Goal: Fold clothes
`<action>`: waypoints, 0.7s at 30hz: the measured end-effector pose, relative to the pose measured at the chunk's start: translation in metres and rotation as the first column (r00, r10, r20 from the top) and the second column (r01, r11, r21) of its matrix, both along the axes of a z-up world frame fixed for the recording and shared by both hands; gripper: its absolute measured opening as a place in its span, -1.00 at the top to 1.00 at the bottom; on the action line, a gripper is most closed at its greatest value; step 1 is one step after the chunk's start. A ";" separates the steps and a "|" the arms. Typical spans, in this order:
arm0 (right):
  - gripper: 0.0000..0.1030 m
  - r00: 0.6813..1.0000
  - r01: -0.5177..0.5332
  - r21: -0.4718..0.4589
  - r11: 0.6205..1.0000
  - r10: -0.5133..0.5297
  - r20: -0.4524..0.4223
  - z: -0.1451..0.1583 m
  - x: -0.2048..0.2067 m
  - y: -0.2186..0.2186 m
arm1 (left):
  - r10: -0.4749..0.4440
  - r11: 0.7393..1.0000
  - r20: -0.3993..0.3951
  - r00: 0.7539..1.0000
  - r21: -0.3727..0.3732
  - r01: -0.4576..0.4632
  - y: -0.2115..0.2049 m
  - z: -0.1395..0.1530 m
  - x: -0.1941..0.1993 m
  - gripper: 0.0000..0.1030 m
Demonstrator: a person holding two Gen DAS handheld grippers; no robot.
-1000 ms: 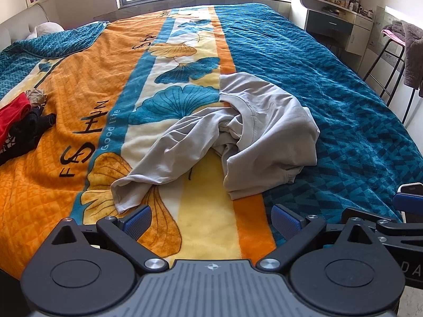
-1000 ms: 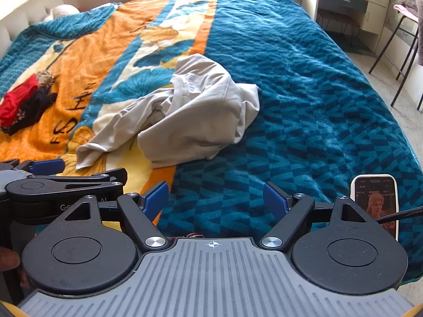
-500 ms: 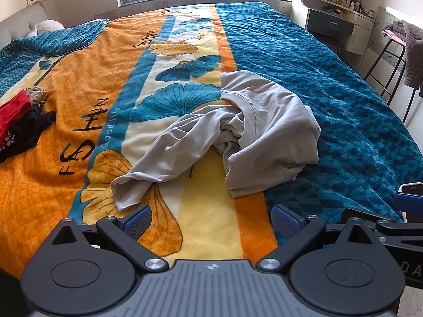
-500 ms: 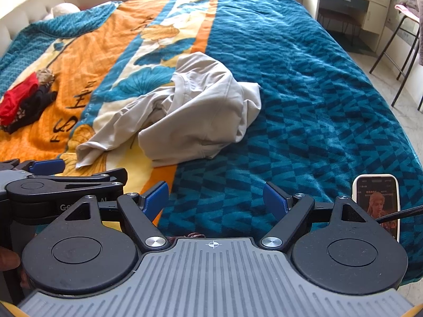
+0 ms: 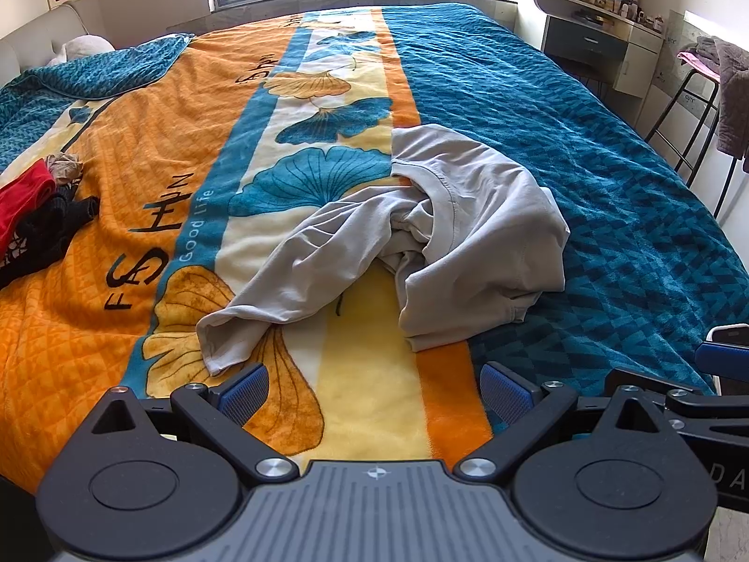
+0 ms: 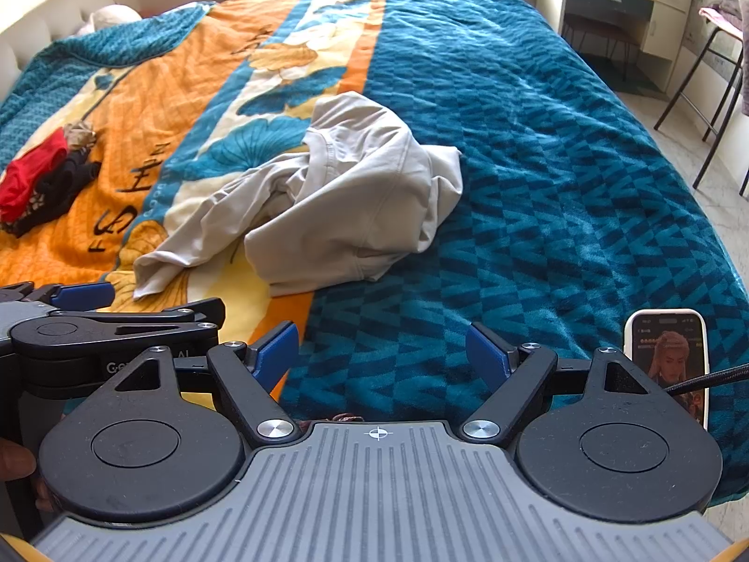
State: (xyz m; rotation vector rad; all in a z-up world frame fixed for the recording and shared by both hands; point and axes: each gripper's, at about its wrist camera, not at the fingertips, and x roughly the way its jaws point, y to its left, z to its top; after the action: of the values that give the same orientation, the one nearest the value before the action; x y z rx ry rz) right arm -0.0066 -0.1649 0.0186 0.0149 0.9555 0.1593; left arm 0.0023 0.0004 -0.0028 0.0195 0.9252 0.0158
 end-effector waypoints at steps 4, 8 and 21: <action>-0.62 1.000 0.001 0.001 1.000 -0.001 0.000 0.000 0.000 0.000 | 0.000 1.000 0.001 1.000 0.000 0.000 0.000 0.000 0.000 -0.89; -0.62 1.000 0.001 0.001 1.000 -0.001 0.000 0.001 0.000 0.000 | 0.001 1.000 0.002 1.000 0.000 -0.001 0.000 0.001 0.000 -0.89; -0.62 1.000 0.000 -0.001 1.000 0.000 0.006 0.003 0.001 0.000 | 0.001 1.000 0.008 1.000 0.002 -0.001 0.001 0.003 0.000 -0.88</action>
State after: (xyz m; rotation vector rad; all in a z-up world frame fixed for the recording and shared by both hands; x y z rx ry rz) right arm -0.0054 -0.1647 0.0213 0.0135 0.9495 0.1590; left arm 0.0026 0.0012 0.0001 0.0212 0.9168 0.0174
